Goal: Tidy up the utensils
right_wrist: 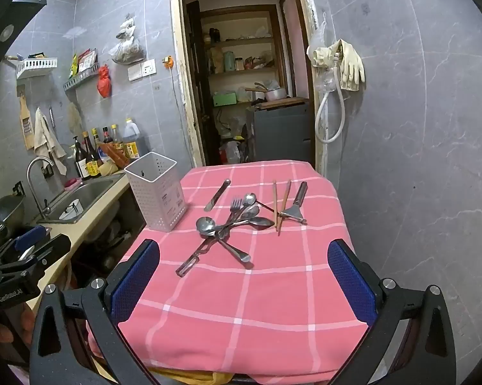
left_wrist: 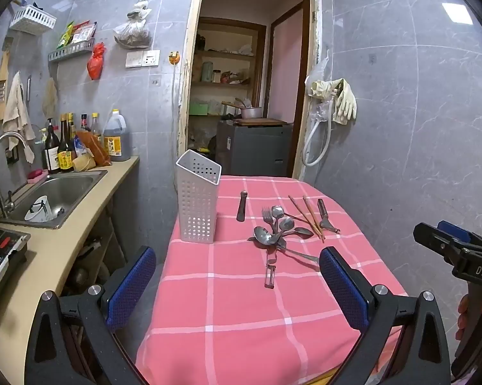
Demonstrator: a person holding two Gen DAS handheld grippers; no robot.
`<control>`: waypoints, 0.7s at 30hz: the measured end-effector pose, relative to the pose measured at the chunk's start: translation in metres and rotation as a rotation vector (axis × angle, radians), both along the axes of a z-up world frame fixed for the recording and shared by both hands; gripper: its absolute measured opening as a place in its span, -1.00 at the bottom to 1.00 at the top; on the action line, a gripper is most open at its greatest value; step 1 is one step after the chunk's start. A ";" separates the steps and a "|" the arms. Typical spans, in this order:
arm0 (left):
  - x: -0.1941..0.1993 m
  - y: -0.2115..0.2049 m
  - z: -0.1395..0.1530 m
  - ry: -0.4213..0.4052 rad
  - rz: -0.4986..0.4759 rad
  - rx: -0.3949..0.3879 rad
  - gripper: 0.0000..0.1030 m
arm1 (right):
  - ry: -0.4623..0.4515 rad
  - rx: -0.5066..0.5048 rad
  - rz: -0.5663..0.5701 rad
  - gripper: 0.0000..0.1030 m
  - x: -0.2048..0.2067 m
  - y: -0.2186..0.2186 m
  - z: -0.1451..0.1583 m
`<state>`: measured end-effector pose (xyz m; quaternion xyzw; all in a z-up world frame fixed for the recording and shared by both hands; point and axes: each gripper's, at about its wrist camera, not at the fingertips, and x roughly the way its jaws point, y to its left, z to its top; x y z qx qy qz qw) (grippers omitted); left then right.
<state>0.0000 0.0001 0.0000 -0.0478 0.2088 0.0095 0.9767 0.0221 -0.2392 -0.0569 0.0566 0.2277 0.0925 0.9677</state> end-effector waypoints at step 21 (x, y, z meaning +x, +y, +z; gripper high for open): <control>0.000 -0.001 0.000 0.007 0.001 -0.008 0.99 | 0.005 0.004 0.007 0.98 0.002 0.003 -0.001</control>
